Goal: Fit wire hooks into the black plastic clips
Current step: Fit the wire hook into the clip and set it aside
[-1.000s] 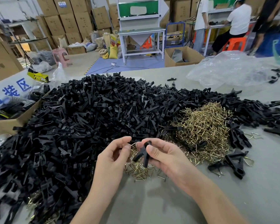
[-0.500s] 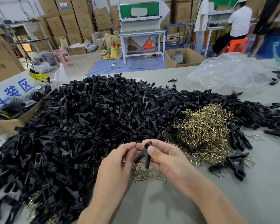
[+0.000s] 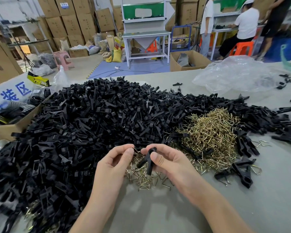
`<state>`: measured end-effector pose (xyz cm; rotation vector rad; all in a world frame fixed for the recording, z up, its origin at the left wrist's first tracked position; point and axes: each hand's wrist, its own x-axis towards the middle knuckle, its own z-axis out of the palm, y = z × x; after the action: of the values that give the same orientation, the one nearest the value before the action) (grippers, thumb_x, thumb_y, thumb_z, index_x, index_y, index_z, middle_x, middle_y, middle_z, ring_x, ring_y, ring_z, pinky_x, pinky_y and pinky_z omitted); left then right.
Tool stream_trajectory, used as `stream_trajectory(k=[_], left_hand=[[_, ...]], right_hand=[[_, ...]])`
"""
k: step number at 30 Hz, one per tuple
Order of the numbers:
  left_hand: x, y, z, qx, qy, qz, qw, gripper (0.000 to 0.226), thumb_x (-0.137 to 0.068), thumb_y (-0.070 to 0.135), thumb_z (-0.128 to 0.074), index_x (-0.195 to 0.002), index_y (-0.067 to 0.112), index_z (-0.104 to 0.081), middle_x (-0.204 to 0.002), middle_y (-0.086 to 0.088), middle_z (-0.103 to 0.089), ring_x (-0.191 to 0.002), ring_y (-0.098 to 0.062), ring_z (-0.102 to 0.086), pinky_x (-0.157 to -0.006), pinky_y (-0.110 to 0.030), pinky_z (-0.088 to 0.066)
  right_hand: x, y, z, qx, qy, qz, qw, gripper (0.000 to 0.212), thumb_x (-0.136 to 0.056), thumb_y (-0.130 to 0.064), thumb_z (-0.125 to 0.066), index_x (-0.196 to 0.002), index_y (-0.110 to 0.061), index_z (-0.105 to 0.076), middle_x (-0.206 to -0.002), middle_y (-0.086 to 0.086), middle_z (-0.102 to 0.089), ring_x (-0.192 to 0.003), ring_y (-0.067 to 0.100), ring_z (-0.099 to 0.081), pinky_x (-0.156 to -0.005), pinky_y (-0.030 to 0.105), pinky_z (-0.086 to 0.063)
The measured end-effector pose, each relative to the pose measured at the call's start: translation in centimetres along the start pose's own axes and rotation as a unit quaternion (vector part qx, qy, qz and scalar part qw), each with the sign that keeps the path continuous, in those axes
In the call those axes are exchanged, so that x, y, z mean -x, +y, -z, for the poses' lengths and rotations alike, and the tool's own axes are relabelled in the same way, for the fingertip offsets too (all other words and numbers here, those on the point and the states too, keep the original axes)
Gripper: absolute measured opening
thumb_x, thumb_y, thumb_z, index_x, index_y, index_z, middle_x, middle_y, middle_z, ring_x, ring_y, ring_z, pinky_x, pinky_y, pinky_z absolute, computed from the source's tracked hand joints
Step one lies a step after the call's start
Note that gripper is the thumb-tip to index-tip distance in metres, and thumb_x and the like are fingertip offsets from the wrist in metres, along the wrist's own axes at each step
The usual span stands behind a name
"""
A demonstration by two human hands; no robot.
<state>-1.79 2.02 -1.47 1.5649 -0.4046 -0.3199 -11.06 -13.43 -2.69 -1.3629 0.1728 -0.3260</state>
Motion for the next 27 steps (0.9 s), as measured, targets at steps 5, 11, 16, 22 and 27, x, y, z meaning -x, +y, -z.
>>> stream_trajectory(k=[5, 11, 16, 22, 27], left_hand=[[0.1, 0.3, -0.7, 0.137, -0.029, 0.041, 0.989, 0.02, -0.072, 0.034, -0.073, -0.083, 0.017, -0.077, -0.073, -0.004, -0.066, -0.068, -0.014, -0.06, -0.067, -0.026, -0.053], [0.6, 0.9, -2.1, 0.219, -0.088, 0.116, 0.965, 0.011, -0.073, 0.016, -0.067, -0.065, 0.009, -0.07, -0.07, -0.012, -0.066, -0.056, -0.014, -0.062, -0.052, -0.022, -0.053], [0.8, 1.3, -2.3, 0.224, -0.105, 0.103, 0.963, 0.01, -0.072, 0.016, -0.066, -0.063, 0.011, -0.068, -0.07, -0.011, -0.065, -0.057, -0.013, -0.06, -0.053, -0.022, -0.052], [1.1, 1.0, -3.0, 0.233, -0.131, 0.128, 0.955, 0.012, -0.073, 0.017, -0.066, -0.061, 0.015, -0.07, -0.068, -0.01, -0.063, -0.055, -0.014, -0.058, -0.052, -0.023, -0.051], [0.9, 0.8, -2.8, 0.25, -0.119, 0.125, 0.953, 0.013, -0.075, 0.017, -0.067, -0.063, 0.013, -0.071, -0.07, -0.009, -0.063, -0.058, -0.012, -0.058, -0.054, -0.022, -0.052]], right_hand=[[-0.7, 0.2, 0.4, -0.23, 0.06, -0.006, 0.971, 0.022, -0.086, -0.014, -0.066, -0.106, -0.014, -0.077, -0.112, 0.013, -0.074, -0.098, 0.021, -0.071, -0.082, 0.029, -0.058], [-0.5, 0.0, 0.5, -0.282, 0.055, -0.012, 0.958, 0.032, -0.09, -0.011, -0.06, -0.121, -0.003, -0.063, -0.122, 0.021, -0.07, -0.103, 0.026, -0.072, -0.084, 0.028, -0.058], [-0.5, -0.2, 0.6, -0.306, 0.06, -0.007, 0.95, 0.029, -0.09, -0.01, -0.06, -0.118, -0.004, -0.065, -0.121, 0.021, -0.07, -0.098, 0.025, -0.072, -0.082, 0.028, -0.058], [-0.3, -0.1, 0.4, -0.289, 0.009, -0.015, 0.957, 0.028, -0.093, -0.014, -0.062, -0.119, -0.007, -0.066, -0.126, 0.019, -0.068, -0.105, 0.025, -0.069, -0.092, 0.032, -0.056], [-0.4, -0.2, 0.5, -0.302, 0.005, -0.012, 0.953, 0.024, -0.092, -0.012, -0.063, -0.115, -0.008, -0.071, -0.123, 0.02, -0.069, -0.106, 0.026, -0.07, -0.09, 0.03, -0.056]])
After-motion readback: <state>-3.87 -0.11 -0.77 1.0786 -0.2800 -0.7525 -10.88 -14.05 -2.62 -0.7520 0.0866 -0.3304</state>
